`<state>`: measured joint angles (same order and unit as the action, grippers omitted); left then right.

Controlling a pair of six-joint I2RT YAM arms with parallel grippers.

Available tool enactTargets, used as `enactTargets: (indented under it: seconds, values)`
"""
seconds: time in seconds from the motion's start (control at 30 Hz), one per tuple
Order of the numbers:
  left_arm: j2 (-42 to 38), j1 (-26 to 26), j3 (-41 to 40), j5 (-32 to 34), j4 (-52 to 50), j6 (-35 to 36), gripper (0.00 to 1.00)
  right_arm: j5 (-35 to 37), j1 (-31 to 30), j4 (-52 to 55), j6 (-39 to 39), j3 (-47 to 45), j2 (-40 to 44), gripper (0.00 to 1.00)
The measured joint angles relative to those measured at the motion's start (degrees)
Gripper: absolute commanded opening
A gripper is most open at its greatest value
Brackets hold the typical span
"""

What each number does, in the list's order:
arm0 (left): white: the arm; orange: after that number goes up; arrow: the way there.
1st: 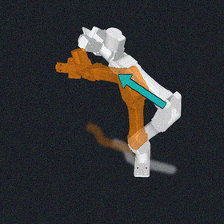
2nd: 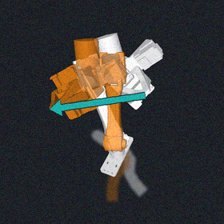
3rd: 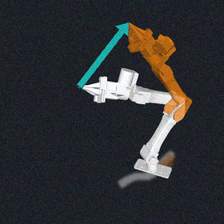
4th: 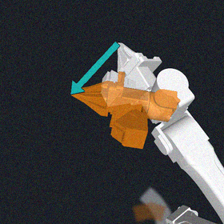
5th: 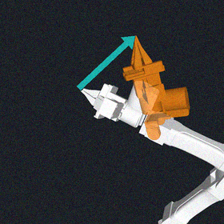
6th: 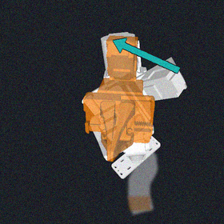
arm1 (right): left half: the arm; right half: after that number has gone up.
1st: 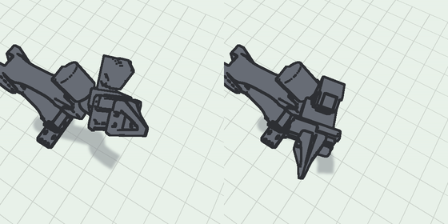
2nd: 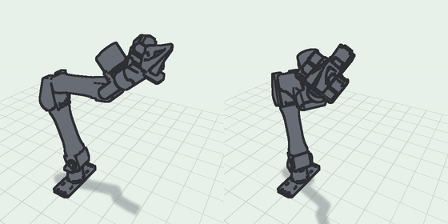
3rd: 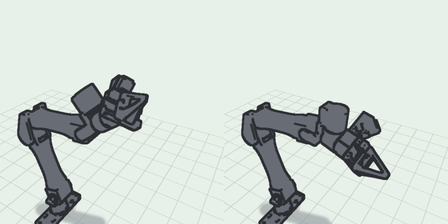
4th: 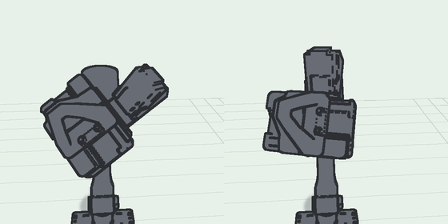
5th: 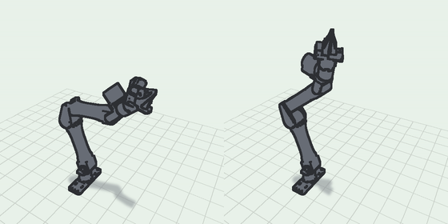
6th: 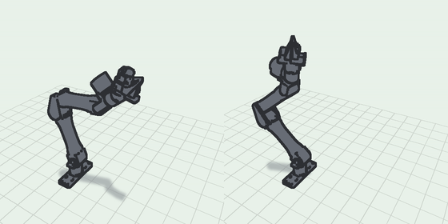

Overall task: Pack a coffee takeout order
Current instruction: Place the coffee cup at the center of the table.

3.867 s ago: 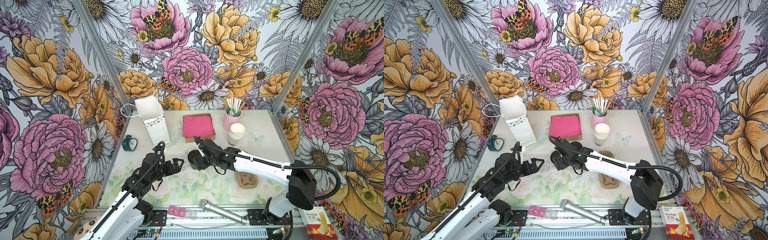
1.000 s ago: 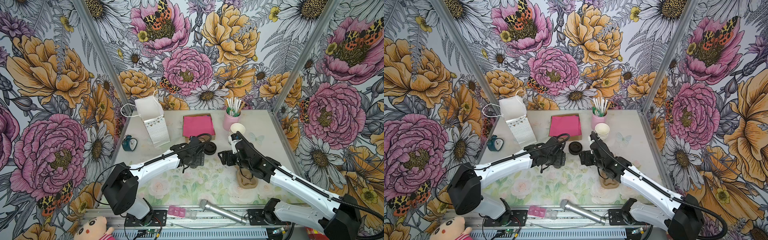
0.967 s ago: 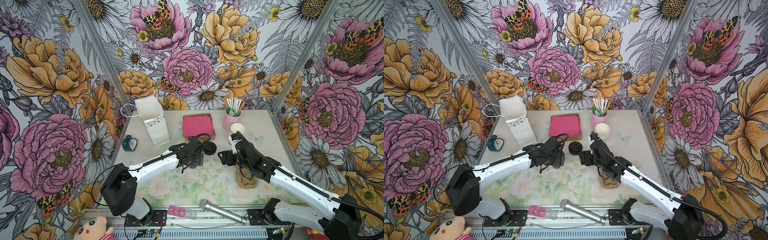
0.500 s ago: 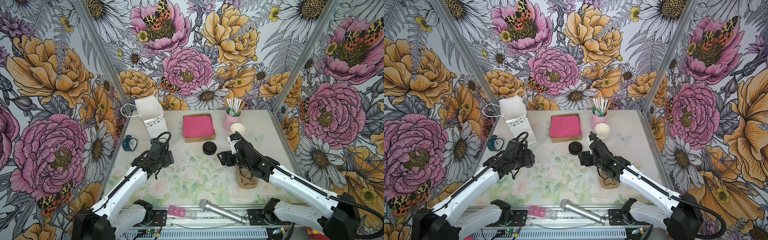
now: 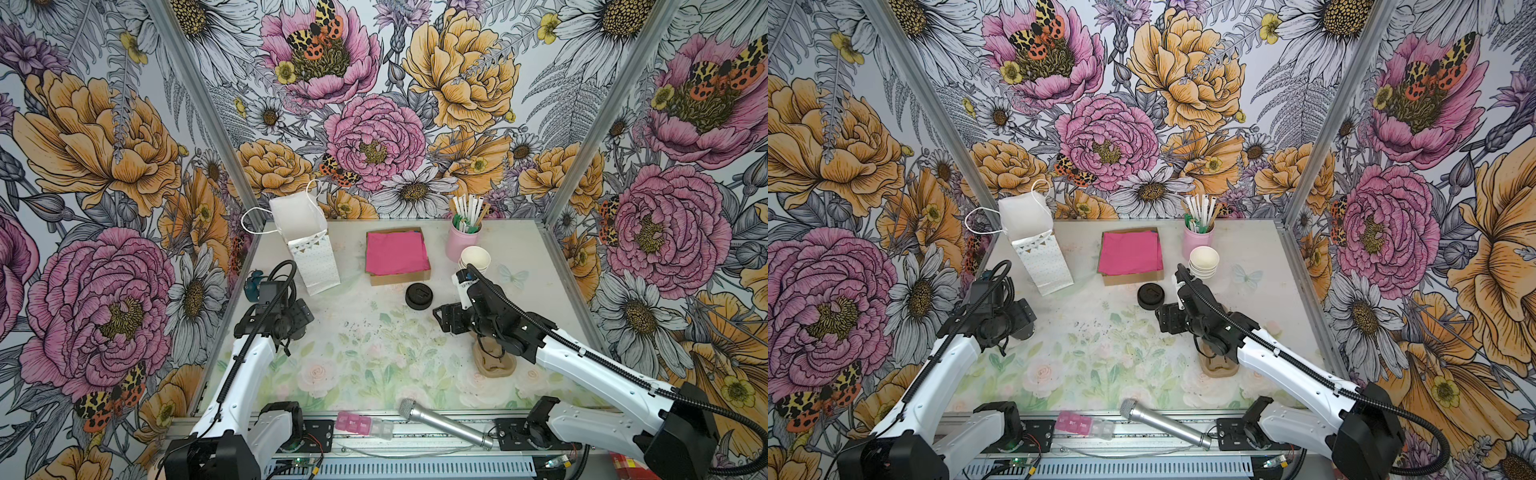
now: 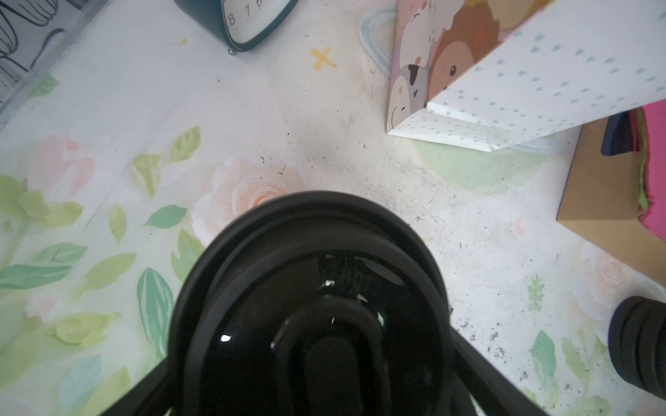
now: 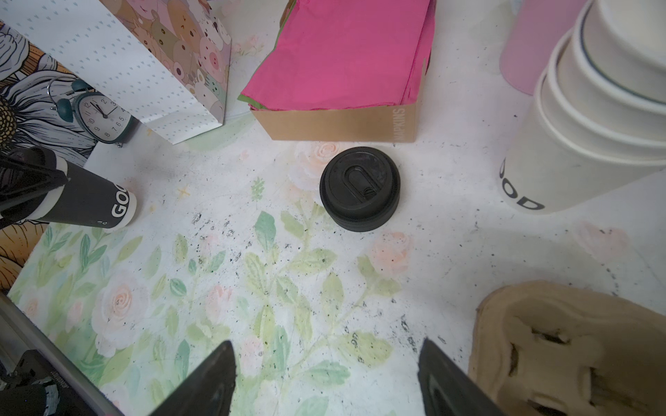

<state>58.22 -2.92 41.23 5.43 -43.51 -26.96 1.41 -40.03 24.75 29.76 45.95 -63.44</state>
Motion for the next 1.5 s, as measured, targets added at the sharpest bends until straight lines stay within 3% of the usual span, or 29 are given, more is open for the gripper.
enactTargets:
  seconds: [0.27, 0.53, 0.73, 1.07, 1.27, 1.5]
  values:
    - [0.85, 0.0, 0.0, -1.55, 0.0, 0.2, 0.92, -0.44, 0.37, 0.09, -0.79, -1.73, 0.44, 0.81]
    - [1.46, 0.09, 0.0, -2.54, 0.02, 0.17, 0.88, -0.63, 0.76, 0.02, -1.14, -2.45, 1.57, 0.81]
    - [2.32, 2.97, 0.09, -3.37, 0.22, 0.02, 0.88, -0.66, 0.76, 0.04, -1.2, -2.67, 1.77, 0.81]
    - [9.29, 34.6, 10.56, 0.92, 0.52, -8.0, 0.88, -1.09, 7.65, 1.6, -3.98, -3.06, 7.34, 0.85]
    - [20.33, 46.49, 22.21, 3.74, 1.38, -10.43, 0.88, -1.16, 15.15, 4.22, -6.43, -3.02, 10.01, 0.86]
    - [36.41, 53.68, 38.93, 4.39, 2.75, -10.38, 0.89, -1.75, 23.76, 7.85, -7.96, -2.97, 12.74, 0.86]
